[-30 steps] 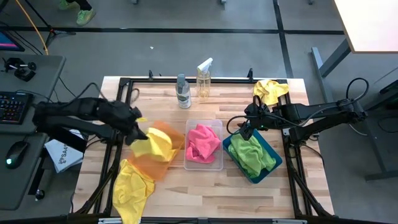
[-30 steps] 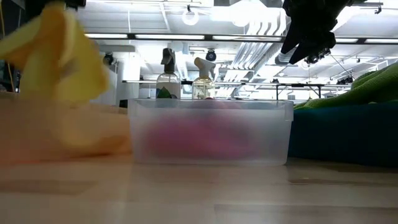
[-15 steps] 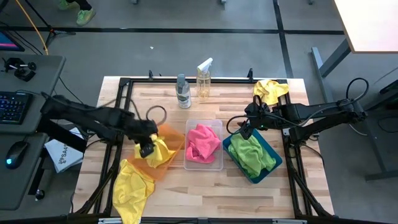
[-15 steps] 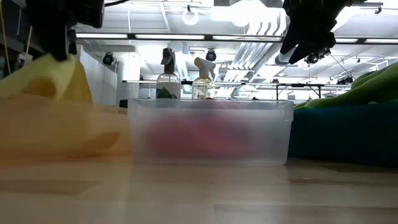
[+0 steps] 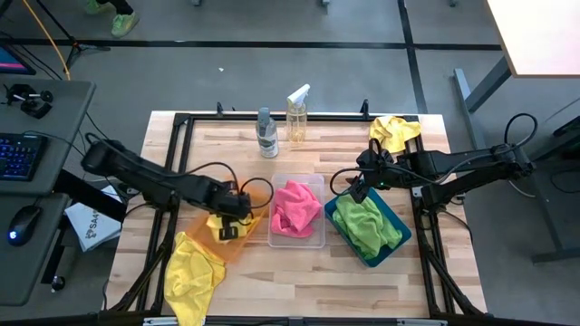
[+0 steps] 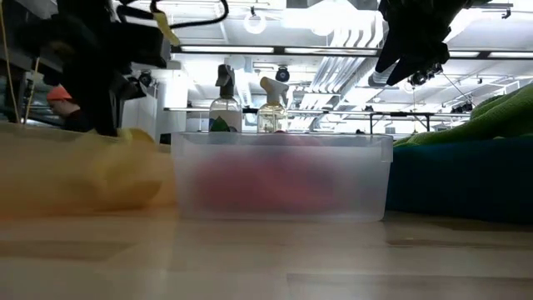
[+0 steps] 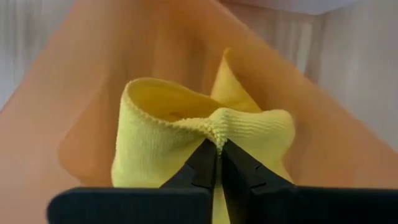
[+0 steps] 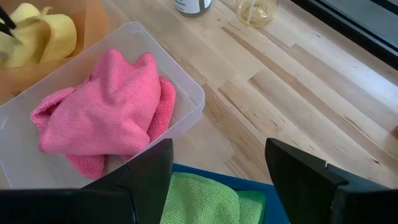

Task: Sort microfiber towel by color & place in baskets
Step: Put the top left yellow microfiber towel into the orange bin, then put the bottom yellow microfiber towel into the orange bin

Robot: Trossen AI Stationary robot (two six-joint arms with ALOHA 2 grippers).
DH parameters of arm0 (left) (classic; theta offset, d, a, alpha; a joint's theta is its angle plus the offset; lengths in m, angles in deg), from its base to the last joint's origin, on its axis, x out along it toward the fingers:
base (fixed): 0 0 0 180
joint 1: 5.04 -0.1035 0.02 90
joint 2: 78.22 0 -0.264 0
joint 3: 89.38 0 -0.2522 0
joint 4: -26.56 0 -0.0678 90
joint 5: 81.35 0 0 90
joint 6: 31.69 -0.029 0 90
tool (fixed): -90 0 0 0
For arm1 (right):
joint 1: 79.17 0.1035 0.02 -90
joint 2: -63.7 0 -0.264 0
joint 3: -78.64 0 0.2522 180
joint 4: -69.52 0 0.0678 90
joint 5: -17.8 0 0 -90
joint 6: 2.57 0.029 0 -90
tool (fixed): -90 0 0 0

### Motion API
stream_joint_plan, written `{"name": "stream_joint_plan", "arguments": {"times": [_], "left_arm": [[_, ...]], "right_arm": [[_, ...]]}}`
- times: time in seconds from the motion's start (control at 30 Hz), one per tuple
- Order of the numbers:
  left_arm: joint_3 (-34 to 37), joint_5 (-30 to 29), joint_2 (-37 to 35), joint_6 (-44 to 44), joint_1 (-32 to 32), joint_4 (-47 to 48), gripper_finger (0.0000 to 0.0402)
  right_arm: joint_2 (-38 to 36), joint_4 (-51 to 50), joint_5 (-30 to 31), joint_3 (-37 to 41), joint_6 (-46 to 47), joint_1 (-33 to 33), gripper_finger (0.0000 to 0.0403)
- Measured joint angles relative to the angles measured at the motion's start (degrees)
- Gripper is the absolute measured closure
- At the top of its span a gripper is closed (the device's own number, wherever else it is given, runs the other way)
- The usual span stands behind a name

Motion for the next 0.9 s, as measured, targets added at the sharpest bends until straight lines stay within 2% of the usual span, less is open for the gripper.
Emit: {"name": "stream_joint_plan", "arguments": {"times": [0.17, 0.4, 0.6, 0.73, 0.9], "left_arm": [[0.00, 4.77, -0.57, -0.21, -1.84, 0.11, 0.0352], [-0.02, 11.43, -6.16, -0.51, -3.20, 2.22, 0.0257], [-0.02, 15.37, -13.24, 8.11, -2.73, 6.76, 0.0187], [-0.05, 15.99, -16.65, 13.68, 0.68, 7.20, 0.0167], [-0.06, 15.36, -16.67, 19.07, 6.22, 7.27, 0.0165]], "right_arm": [[0.00, 0.00, -0.01, 0.00, 0.20, 0.00, 0.0151], [0.00, 0.00, -0.01, 0.00, 0.37, 0.00, 0.0151], [0.00, 0.00, 0.01, 0.00, 0.39, 0.00, 0.0151], [0.00, 0.00, 1.09, 0.00, 0.22, 0.00, 0.0151], [0.00, 0.00, 2.39, 0.00, 0.22, 0.00, 0.0151]]}}
